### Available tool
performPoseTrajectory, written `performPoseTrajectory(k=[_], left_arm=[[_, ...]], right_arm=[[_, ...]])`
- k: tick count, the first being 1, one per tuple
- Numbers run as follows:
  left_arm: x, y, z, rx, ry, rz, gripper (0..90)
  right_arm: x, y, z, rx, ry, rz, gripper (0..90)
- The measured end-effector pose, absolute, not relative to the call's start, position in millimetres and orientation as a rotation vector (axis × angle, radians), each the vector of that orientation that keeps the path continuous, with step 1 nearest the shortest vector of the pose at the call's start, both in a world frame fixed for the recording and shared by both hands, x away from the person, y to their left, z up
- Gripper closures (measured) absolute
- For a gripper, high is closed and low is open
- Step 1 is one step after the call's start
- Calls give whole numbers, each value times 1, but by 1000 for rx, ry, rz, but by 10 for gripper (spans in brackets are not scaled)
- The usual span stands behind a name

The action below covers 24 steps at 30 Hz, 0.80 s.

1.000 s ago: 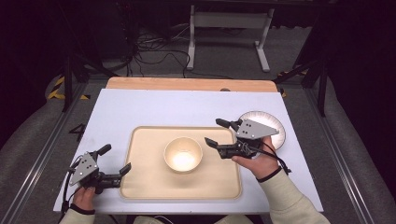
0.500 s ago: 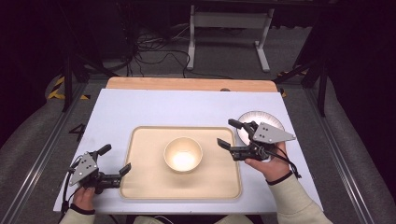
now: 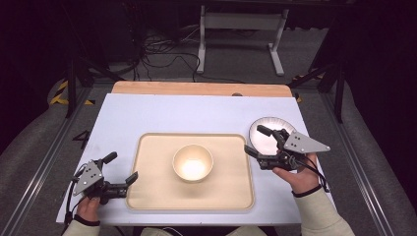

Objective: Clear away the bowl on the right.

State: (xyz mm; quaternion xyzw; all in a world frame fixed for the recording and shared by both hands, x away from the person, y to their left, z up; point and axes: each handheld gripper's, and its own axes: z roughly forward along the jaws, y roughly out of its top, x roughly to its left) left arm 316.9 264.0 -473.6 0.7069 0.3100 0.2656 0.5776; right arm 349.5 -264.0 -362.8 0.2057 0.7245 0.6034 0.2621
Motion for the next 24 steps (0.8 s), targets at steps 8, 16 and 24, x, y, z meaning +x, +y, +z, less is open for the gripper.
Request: performPoseTrajectory(k=[8,16,24], left_arm=[[317,264,-474,1654,725,620,3],[317,264,-474,1650,727,617,3],[317,264,-474,1650,727,617,3]], right_arm=[[344,-276,-380,560,1900,1680,247],[342,-281,-403,560,1871,1675,185],[340,-283,-426,574,1881,1669,173]])
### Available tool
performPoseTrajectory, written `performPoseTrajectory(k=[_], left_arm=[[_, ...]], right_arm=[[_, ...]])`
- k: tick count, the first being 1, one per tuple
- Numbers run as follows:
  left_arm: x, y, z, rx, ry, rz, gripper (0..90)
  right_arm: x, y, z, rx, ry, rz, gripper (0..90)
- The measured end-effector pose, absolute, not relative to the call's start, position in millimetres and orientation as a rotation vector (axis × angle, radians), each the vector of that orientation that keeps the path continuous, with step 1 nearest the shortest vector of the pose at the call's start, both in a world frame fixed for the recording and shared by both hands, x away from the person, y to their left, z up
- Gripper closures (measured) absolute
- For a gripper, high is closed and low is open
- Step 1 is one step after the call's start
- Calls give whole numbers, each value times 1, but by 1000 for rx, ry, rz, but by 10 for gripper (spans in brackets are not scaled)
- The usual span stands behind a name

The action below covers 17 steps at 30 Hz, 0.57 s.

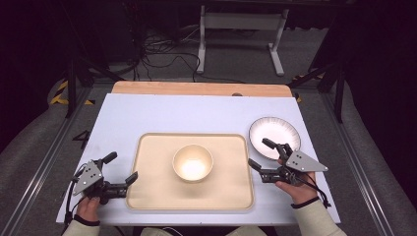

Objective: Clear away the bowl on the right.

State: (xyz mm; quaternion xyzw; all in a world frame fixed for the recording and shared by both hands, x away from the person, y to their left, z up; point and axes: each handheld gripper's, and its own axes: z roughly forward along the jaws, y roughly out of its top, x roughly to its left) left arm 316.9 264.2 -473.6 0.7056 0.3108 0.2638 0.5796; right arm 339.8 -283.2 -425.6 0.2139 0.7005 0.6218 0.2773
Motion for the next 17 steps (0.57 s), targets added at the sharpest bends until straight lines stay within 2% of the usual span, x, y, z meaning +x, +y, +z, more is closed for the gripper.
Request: performPoseTrajectory(k=[17], left_arm=[[317,265,-474,1650,725,616,3]], right_arm=[[342,-295,-460,679,1874,1654,173]])
